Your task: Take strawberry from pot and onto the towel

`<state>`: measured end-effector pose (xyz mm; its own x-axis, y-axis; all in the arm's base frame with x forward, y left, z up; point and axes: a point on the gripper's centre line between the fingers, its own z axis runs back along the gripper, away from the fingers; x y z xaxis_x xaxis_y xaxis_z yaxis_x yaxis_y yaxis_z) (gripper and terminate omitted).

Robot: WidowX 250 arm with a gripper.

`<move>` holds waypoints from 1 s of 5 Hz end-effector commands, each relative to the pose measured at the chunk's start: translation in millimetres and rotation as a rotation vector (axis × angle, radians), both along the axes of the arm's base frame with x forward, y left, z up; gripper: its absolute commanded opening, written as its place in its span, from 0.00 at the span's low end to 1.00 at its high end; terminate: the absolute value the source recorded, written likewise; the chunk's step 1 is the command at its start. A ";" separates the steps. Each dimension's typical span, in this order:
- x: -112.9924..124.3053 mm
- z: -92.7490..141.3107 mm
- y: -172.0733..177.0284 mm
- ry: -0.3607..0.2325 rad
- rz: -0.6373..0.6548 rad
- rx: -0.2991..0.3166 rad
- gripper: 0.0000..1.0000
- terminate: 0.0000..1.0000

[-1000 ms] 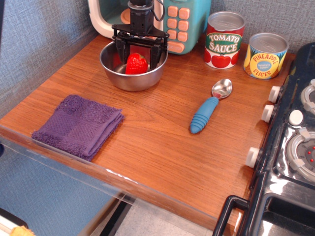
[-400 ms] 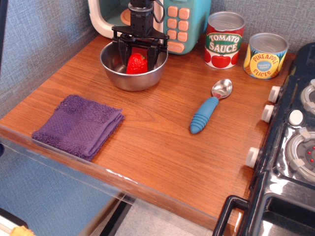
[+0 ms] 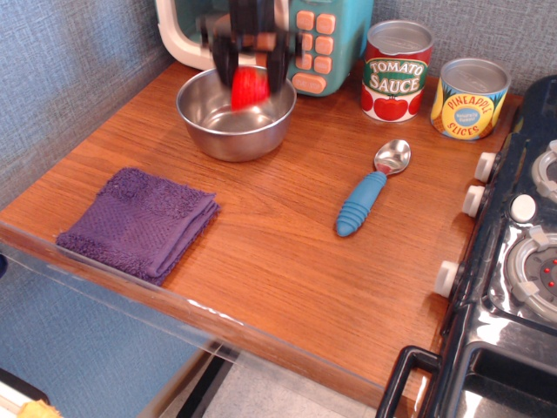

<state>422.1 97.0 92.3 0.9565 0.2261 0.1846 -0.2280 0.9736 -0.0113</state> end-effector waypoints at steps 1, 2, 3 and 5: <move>-68.0 42.5 7.1 -0.060 0.030 0.062 0.00 0.00; -109.4 27.2 17.9 0.023 0.062 0.082 0.00 0.00; -132.9 8.3 25.7 0.096 0.099 0.080 0.00 0.00; -141.5 -15.8 16.8 0.178 0.052 0.072 0.00 0.00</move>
<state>280.3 112.7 63.6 0.9618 0.2739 -0.0022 -0.2723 0.9570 0.0997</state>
